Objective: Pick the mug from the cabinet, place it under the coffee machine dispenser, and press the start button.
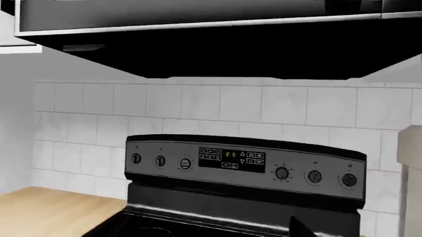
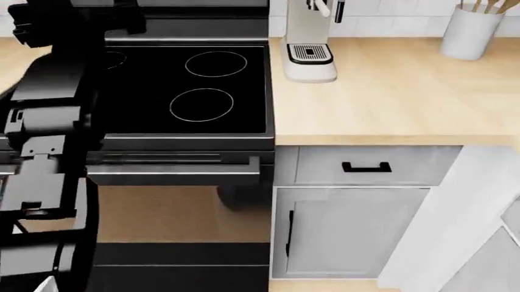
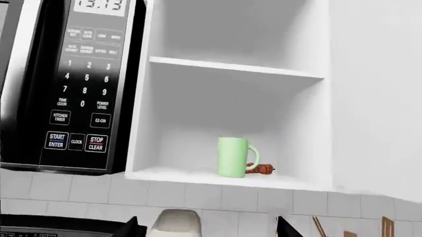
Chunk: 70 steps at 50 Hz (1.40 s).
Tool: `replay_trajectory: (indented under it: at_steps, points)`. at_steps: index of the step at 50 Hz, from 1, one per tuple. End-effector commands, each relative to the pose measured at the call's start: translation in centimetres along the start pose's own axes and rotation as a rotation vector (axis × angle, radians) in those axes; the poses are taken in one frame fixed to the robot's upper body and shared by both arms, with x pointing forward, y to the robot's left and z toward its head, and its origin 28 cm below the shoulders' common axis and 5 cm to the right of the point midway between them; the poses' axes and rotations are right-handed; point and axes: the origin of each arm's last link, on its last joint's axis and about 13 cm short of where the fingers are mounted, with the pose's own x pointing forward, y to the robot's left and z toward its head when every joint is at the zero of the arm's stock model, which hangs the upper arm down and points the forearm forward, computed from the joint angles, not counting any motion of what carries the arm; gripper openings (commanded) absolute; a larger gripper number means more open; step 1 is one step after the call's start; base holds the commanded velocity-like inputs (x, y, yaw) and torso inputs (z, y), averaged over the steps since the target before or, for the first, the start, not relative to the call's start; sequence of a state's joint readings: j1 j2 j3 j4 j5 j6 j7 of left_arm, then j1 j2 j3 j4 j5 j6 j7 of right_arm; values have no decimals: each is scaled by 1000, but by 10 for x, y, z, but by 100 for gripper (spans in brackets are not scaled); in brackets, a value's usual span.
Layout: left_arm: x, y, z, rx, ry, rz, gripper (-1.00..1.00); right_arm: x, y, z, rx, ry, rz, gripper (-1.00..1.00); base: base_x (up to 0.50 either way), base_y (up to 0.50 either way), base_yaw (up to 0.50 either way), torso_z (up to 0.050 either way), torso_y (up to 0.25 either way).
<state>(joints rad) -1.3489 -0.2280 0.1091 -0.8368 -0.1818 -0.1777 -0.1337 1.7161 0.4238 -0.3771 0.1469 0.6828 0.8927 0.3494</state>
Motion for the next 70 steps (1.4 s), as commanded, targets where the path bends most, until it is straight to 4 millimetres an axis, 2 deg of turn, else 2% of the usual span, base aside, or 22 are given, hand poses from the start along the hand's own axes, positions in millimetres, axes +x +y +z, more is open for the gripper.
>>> replay_trajectory:
  at_steps: [1,4,16,27,33,70]
  points:
    - [16,11,0,81,183,24,100,19,-24,94,21,-14,-37,100,0,0,0,0,0]
    - [16,10,-1,89,186,10,100,19,-26,89,71,15,-13,100,0,0,0,0,0]
    - [16,12,0,103,180,-15,100,18,-26,84,24,41,15,100,0,-8,0,0,0]
    - [16,14,0,104,183,-19,100,19,-24,82,44,50,34,100,0,-488,0,0,0]
    - [17,14,2,108,177,-21,100,18,-22,82,38,57,39,100,0,0,0,0,0]
    - [18,15,5,108,172,-20,100,20,-24,77,62,80,19,100,500,0,0,0,0]
